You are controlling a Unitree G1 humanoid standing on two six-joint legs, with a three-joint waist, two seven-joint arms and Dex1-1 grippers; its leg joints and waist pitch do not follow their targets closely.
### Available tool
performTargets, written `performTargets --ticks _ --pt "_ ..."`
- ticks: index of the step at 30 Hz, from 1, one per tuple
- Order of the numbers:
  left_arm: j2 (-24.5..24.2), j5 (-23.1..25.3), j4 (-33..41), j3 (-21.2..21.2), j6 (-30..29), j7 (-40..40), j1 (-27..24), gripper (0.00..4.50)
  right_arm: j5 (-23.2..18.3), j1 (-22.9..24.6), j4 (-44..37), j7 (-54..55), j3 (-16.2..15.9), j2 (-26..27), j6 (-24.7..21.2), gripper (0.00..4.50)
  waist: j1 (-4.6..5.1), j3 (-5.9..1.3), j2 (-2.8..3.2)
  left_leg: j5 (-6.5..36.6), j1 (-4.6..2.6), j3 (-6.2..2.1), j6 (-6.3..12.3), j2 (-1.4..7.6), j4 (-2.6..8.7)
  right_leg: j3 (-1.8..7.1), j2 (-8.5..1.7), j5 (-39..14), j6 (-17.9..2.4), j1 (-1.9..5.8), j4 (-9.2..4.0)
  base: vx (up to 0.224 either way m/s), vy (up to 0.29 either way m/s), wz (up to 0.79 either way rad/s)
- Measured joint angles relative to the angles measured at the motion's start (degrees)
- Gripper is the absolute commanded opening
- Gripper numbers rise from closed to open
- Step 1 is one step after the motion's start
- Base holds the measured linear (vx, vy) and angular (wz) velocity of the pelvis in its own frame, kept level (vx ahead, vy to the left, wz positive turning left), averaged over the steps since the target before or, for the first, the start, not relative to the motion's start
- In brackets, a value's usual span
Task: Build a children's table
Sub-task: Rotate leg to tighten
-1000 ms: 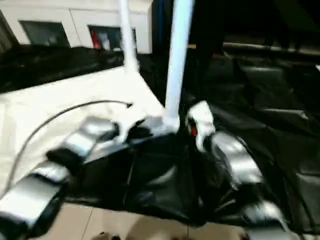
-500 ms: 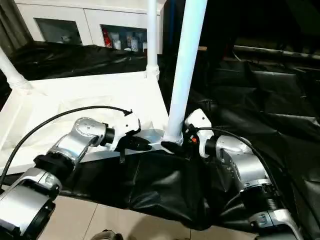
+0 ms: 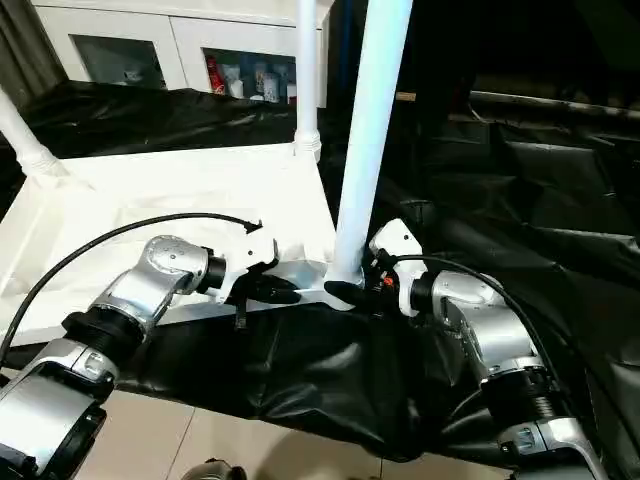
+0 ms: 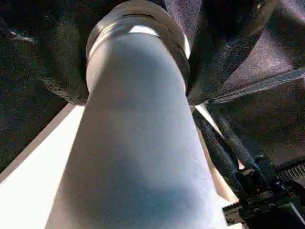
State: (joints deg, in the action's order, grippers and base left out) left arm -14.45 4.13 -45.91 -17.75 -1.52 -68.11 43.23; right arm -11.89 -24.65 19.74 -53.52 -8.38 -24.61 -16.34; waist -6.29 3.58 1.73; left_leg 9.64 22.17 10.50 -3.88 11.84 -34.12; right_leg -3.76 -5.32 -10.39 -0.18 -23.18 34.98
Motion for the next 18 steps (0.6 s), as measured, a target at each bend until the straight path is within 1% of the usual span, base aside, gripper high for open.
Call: performTargets --ticks 2,4,7,8,10,11,13,14,16,18 --pt "-0.01 0.00 -0.01 0.11 -0.47 0.52 0.00 0.00 0.25 0.02 0.21 1.45 0.31 0.97 -0.01 2.75 0.05 0.00 0.00 0.00 -0.01 0.00 0.00 0.00 0.00 0.00 0.01 0.00 0.00 0.00 0.01 0.000 0.000 0.00" --pt "0.78 0.05 -0.57 0.64 -0.93 2.97 0.04 0.00 0.32 -0.06 1.57 5.22 1.56 3.35 0.05 2.75 0.19 -0.01 -0.01 0.00 -0.05 0.00 0.00 0.00 -0.01 0.01 0.01 0.00 0.00 0.01 0.04 0.000 0.000 0.00" --pt "2.82 0.46 -3.53 1.53 -1.66 8.68 1.44 0.00 0.64 -0.87 4.38 13.37 3.54 7.25 0.62 2.73 0.81 -0.02 -0.03 0.00 -0.10 0.00 -0.01 -0.01 -0.04 0.03 0.00 0.02 -0.04 0.06 0.04 0.000 0.000 0.00" --pt "4.09 1.01 -5.25 1.80 -2.17 11.81 2.56 0.00 1.00 -1.82 6.15 18.20 4.82 9.67 0.85 2.72 1.13 -0.03 -0.05 0.00 -0.12 0.00 -0.01 -0.02 -0.05 0.04 0.00 0.04 -0.06 0.07 0.03 0.000 0.000 0.00" --pt "5.60 1.50 -6.91 2.00 -2.71 15.51 3.69 0.00 1.41 -2.79 7.76 23.74 6.14 11.88 1.17 2.72 1.31 -0.03 -0.04 0.00 -0.12 0.00 -0.01 -0.04 -0.06 0.06 -0.01 0.06 -0.08 0.08 0.01 0.000 0.000 0.00" --pt "6.79 2.01 -7.69 2.21 -3.38 18.12 4.30 0.00 1.59 -3.40 9.05 27.62 7.26 13.63 1.89 2.72 1.40 -0.05 -0.07 0.00 -0.16 0.00 -0.01 -0.04 -0.06 0.06 0.00 0.06 -0.08 0.09 0.02 0.000 0.000 0.00" --pt "8.53 2.27 -9.09 2.63 -4.38 21.83 5.32 0.00 2.13 -4.70 11.52 32.71 8.24 15.65 3.41 2.72 1.60 -0.06 -0.05 0.00 -0.17 -0.01 -0.01 -0.03 -0.05 0.06 0.00 0.06 -0.07 0.08 0.02 0.000 0.000 0.00" --pt "9.76 2.32 -10.64 3.01 -5.01 24.90 6.33 0.00 2.84 -6.12 13.98 36.98 8.92 17.48 5.05 2.72 1.71 -0.09 0.00 0.00 -0.17 -0.02 -0.02 -0.03 -0.05 0.05 0.02 0.06 -0.07 0.08 0.03 0.000 0.000 0.00" --pt "11.50 2.35 -12.50 3.40 -5.58 28.92 7.53 0.00 3.77 -8.15 17.47 42.82 9.50 19.43 7.24 2.72 1.83 -0.12 0.07 0.00 -0.15 -0.03 -0.02 -0.03 -0.04 0.04 0.02 0.06 -0.07 0.06 0.03 0.000 0.000 0.00" --pt "12.54 2.37 -13.78 3.45 -5.66 30.99 8.36 0.00 4.62 -9.38 19.85 45.83 9.60 20.22 8.99 2.72 1.84 -0.13 0.08 0.00 -0.14 -0.03 -0.02 -0.03 -0.04 0.04 0.02 0.06 -0.06 0.07 0.00 0.000 0.000 0.00"
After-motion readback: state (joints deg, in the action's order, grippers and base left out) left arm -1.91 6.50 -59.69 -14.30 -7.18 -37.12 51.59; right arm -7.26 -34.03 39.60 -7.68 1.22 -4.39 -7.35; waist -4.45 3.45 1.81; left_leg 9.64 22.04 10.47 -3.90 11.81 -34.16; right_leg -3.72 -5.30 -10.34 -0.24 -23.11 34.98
